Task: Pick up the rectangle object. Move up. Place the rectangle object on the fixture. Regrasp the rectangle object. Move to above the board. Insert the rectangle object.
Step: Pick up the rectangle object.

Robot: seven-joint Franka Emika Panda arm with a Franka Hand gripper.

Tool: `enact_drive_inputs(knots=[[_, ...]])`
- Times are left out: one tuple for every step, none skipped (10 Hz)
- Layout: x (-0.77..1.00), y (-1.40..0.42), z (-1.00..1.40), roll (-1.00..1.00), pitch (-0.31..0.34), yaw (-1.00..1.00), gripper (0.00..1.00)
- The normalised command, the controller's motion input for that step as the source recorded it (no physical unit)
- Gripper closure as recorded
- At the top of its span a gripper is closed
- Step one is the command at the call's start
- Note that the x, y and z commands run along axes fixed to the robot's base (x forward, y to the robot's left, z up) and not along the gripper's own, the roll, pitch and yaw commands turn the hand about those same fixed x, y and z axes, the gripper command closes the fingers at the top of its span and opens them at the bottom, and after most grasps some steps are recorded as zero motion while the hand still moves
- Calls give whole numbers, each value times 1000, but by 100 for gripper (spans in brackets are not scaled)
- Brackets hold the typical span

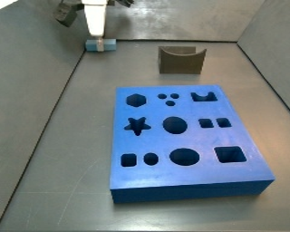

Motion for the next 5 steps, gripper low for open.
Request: enact_drive_inputs(knots=[[77, -31, -717, 0, 103, 0, 0], [0, 0, 0, 31, 0, 0, 0], [0, 0, 0, 0, 17, 0, 0], [60, 0, 0, 0, 89, 0, 0], [177, 200, -46, -274, 214, 0, 0]])
